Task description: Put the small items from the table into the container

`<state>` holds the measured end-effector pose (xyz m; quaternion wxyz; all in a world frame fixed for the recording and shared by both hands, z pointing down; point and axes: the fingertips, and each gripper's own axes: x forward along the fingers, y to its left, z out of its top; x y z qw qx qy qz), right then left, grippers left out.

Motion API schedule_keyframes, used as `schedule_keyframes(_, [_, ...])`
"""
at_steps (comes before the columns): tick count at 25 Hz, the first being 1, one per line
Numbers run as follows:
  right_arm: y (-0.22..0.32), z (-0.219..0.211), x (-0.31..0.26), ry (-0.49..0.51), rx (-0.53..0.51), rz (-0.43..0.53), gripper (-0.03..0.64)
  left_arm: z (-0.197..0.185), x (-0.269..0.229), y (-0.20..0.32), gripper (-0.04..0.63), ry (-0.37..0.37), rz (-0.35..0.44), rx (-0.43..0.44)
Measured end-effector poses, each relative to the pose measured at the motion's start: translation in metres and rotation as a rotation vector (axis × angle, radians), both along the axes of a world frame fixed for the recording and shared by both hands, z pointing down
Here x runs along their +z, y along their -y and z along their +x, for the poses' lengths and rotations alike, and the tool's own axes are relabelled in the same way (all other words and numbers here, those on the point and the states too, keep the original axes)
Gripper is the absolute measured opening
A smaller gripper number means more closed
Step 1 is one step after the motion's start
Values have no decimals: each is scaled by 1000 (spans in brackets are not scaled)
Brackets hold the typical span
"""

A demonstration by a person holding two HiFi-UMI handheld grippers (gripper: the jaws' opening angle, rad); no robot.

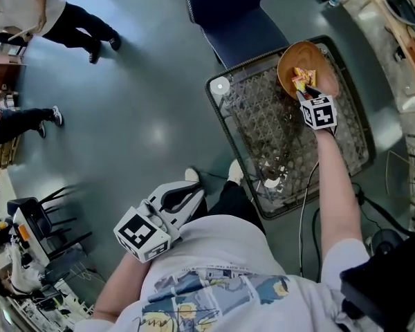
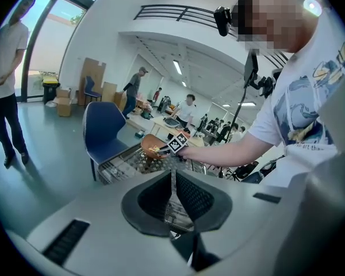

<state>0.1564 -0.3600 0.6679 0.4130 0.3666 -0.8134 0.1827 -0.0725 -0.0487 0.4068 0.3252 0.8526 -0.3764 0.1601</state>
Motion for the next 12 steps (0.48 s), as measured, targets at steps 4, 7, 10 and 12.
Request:
schedule_keyframes(4, [2, 0, 1, 23, 9, 7, 136, 0, 2, -1, 11, 2, -5, -12])
schedule_keyframes(7, [1, 1, 0, 33, 15, 16, 144, 1, 4, 0, 11, -1, -7, -6])
schedule_keyframes(10, [-4, 5, -5, 42, 30, 24, 144, 3, 3, 2, 11, -4, 0, 15])
schedule_keyframes(12, [-11, 8, -13, 52, 45, 36, 144, 6, 0, 2, 11, -8, 11, 36])
